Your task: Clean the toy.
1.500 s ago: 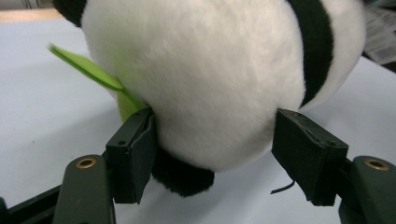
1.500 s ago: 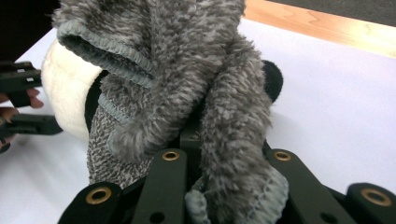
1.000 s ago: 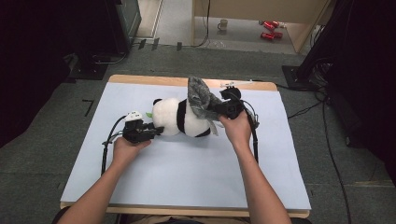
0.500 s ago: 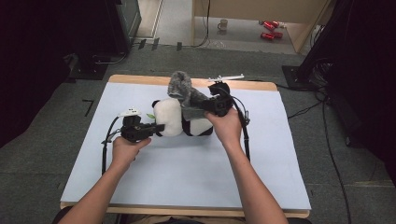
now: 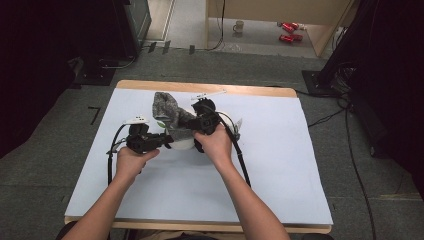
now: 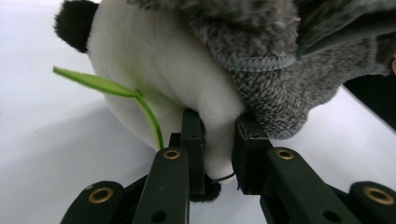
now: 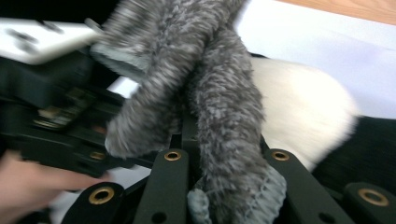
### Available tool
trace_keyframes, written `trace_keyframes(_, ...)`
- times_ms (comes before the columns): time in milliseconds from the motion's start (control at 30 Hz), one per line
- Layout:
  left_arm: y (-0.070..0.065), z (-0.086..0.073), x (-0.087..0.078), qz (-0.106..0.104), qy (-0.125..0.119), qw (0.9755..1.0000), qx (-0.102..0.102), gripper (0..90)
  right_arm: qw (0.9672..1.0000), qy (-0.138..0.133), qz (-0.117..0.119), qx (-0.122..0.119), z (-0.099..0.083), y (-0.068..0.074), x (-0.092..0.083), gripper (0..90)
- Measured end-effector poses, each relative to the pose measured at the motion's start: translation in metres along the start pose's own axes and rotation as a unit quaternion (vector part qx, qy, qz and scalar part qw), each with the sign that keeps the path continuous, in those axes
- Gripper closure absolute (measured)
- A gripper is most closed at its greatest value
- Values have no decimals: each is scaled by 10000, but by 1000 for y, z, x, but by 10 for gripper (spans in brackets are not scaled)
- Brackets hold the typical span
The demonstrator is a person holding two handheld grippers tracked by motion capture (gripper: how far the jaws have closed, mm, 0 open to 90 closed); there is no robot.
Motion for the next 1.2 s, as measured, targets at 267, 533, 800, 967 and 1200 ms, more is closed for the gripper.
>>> trace_keyframes(267,2,-3,4,85,73,9999,-12,767,9983,185,-533,-172,-7,-25,-12,781)
trace_keyframes(533,5,-3,4,29,79,10000,-39,766,9973,184,-708,-103,-10,-44,-30,781)
trace_keyframes(800,9,-3,4,-4,102,9999,-82,766,9970,89,-771,-73,-10,-57,-47,780)
trace_keyframes(967,10,-3,4,15,105,9999,-81,764,9966,-8,-822,36,-13,-67,-60,780)
trace_keyframes(1200,12,-4,4,22,125,9998,-121,763,9945,-40,-1038,92,-16,-83,-81,779)
Point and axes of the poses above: each handheld gripper's, and its own axes: x roughly forward along the jaws, z roughly out of its top, y roughly to its left, the point moved 4 cm from there along x, roughly forward along the jaws, and after that the axes turned 12 degrees about -y, right-handed, at the moved point
